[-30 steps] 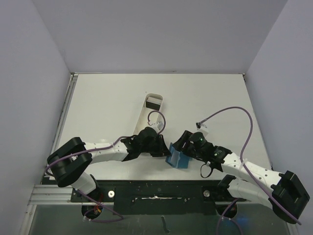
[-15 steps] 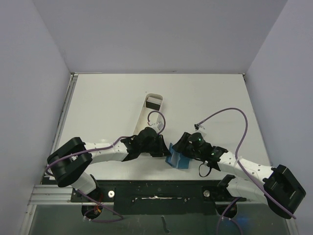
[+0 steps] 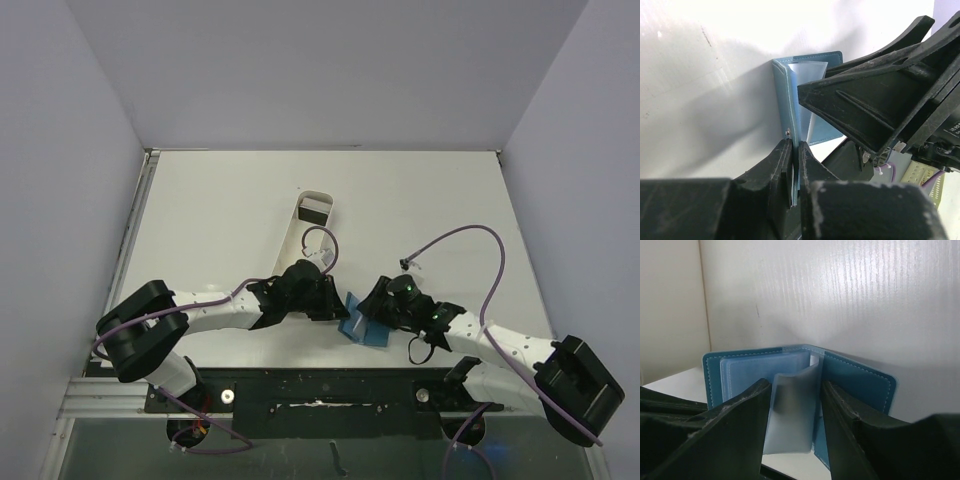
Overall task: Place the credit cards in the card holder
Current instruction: Open the card holder at the center of the board.
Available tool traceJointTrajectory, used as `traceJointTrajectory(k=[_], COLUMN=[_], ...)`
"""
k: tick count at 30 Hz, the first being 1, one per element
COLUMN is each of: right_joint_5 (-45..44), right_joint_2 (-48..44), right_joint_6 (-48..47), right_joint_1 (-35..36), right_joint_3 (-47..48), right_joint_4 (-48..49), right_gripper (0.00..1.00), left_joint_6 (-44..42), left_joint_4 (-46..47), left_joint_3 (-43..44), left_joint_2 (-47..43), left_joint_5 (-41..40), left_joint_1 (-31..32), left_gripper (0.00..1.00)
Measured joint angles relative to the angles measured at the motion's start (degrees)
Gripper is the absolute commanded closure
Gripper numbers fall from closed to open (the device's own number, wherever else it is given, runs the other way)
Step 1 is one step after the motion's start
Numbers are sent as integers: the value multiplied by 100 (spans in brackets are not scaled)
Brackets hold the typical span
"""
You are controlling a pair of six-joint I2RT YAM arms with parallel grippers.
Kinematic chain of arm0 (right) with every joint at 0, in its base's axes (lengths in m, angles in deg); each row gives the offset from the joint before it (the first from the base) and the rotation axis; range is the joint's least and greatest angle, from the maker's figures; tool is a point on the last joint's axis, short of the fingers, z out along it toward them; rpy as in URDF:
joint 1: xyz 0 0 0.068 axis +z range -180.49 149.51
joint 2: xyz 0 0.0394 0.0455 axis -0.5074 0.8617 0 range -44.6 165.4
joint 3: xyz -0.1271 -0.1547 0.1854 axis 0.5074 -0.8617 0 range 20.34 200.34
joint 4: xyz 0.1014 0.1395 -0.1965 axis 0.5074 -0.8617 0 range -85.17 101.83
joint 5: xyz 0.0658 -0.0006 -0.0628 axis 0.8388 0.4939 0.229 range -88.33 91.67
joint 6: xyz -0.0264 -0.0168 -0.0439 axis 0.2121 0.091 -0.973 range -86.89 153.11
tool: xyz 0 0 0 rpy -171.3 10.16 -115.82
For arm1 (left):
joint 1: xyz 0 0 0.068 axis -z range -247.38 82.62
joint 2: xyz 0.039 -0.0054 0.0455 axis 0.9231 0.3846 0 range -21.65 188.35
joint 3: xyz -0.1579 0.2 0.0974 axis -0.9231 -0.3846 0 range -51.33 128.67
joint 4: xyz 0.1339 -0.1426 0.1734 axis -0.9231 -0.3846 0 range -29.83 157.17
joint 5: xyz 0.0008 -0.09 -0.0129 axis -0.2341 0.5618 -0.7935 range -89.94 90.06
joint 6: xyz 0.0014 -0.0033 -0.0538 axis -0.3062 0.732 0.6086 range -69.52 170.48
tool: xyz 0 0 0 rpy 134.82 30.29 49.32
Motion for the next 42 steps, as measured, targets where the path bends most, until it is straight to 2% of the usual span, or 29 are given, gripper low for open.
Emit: traceJointTrajectory(k=[6,18,25,34,42], right_joint_5=[-162,-774,-616,-37,245], right_joint_2=[-229,-1274,-1670,-568,-315], right_joint_6=[-22,-96,-236,-310,-264], right_joint_1=[0,13,120,125,125], right_joint_3=[-4,195,402,420,302], right_joint_4=[-455,-2103,-1410,-365,166], right_gripper=[56,59,59,59,59], left_joint_6=[7,7,7,9,9], left_joint_4=[2,4,7,7,7], left_joint_3=[0,0,0,0,0], left_joint_2=[0,-74,-74,-74,-74], left_joint_5=[0,-37,-39,-44,-44], left_joint_1=[2,4,4,4,4], left_gripper=[100,100,100,100,100])
